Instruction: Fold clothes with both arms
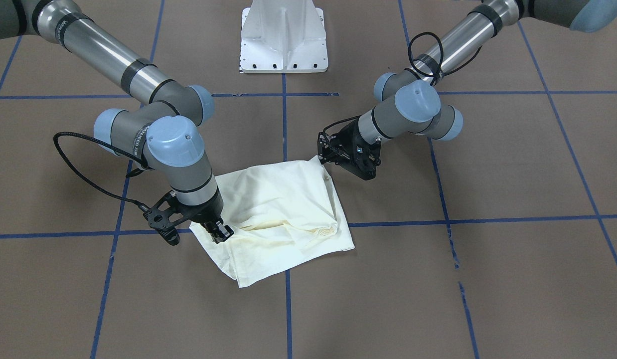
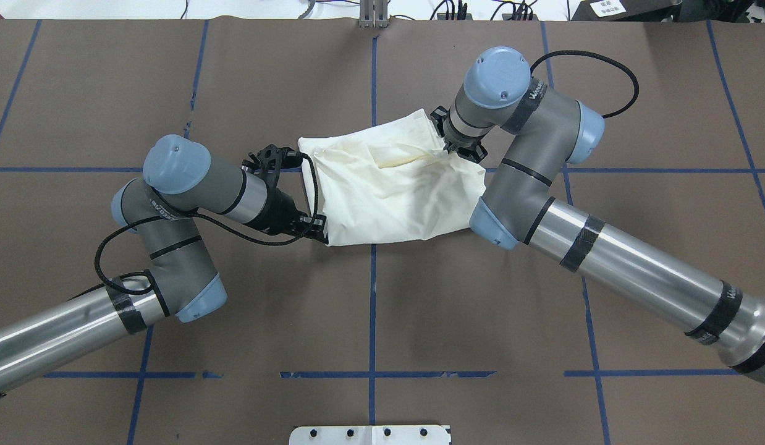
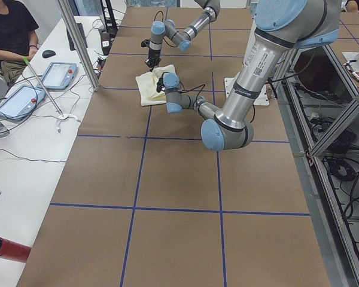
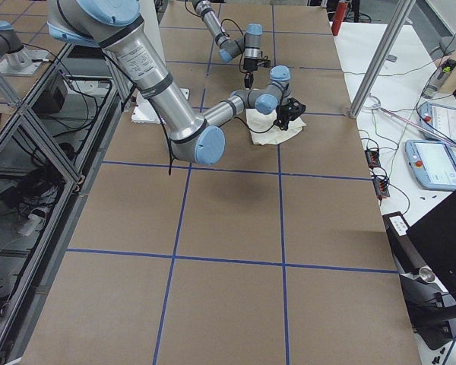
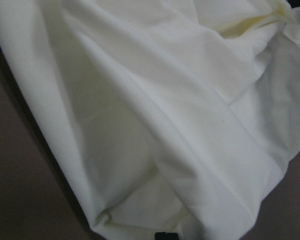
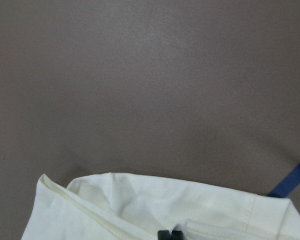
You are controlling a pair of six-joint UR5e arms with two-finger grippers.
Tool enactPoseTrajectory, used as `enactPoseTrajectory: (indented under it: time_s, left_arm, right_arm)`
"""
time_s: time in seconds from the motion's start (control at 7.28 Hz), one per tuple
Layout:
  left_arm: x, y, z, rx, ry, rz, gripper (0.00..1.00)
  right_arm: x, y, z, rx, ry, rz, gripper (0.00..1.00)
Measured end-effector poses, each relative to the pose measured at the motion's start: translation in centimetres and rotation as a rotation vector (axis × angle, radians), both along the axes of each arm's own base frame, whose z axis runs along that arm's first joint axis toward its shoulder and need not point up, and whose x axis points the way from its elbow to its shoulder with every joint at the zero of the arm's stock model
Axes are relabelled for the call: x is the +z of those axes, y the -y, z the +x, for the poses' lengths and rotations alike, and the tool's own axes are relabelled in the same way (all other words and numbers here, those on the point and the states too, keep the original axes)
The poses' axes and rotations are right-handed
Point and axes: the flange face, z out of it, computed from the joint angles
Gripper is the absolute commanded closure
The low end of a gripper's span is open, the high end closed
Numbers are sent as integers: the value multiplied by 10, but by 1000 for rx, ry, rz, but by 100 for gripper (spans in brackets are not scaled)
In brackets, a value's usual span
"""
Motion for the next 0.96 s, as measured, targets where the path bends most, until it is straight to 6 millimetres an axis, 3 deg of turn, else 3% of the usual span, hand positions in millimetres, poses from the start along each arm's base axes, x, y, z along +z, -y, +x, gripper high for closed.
enactPoseTrajectory:
  time_s: [0.27, 0.41, 0.55, 0.69, 0.96]
  left_arm:
    - [8, -12, -16, 40, -47, 0, 100]
    - [-1, -4, -28, 16, -55, -30, 86]
    - [-8, 17, -48, -46, -54, -68, 75]
    - [-9, 39, -64, -140, -38, -96, 75]
    - [-14, 74, -71, -334, 30, -122, 75]
  right_arm:
    - [1, 1, 1, 3, -1, -1, 100]
    - [1, 2, 2, 5, -1, 0, 100]
    - [1, 3, 3, 5, 0, 3, 100]
    - [-1, 3, 4, 4, 2, 6, 100]
    - [-4, 3, 4, 5, 5, 9, 100]
